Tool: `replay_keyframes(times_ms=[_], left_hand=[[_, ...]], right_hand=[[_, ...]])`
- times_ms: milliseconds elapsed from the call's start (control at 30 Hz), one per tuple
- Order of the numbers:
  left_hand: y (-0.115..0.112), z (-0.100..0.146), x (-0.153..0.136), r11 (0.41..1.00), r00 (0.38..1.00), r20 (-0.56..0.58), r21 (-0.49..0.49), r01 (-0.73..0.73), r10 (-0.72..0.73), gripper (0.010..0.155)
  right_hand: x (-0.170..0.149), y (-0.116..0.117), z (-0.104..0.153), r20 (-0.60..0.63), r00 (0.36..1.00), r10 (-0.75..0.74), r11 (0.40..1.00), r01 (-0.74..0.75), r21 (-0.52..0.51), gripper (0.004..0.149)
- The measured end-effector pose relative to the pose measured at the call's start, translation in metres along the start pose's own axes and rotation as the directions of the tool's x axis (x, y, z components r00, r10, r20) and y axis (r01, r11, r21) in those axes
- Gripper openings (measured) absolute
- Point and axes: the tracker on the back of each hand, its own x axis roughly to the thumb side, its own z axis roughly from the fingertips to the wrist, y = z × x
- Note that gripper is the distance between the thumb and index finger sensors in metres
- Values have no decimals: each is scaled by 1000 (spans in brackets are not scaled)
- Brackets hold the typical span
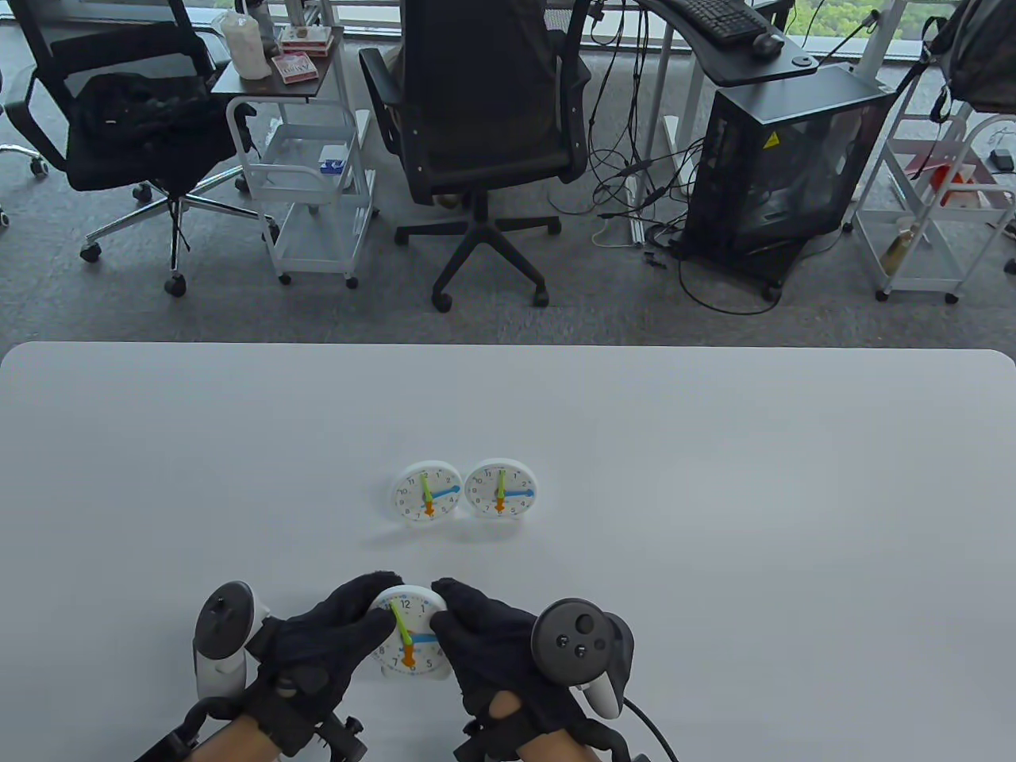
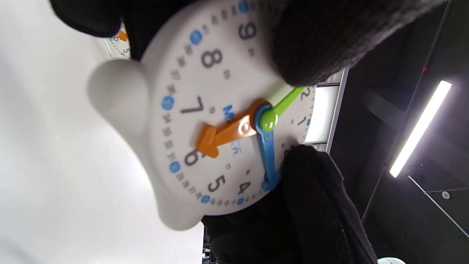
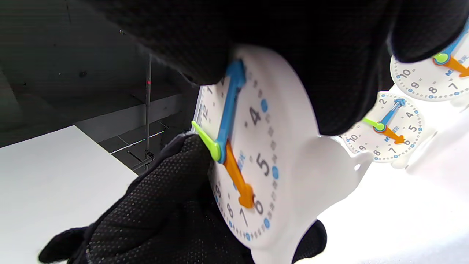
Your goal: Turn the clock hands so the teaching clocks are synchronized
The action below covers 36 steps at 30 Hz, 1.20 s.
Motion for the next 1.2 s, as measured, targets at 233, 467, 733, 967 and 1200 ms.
replay_keyframes(times_ms=[233,467,733,967,1200], left_hand=[[1,0,-1,1000,1000,-3,1,5,-5,61],[1,0,-1,1000,1000,-2,4,11,-11,61],[0,-3,6,992,991,63,-51,119,-116,52],[2,-5,0,954,958,7,-97,285,-285,63],[19,-6,0,954,953,-45,-16,299,-300,72]], right_hand=[[1,1,0,8,1000,10,1000,-10,8,53],[3,2,0,20,999,27,1000,-27,13,53],[0,-6,-3,40,995,88,992,-91,86,53],[-22,-16,-12,30,970,241,962,-243,128,52],[-77,-56,-15,-213,931,295,952,-305,-15,51]])
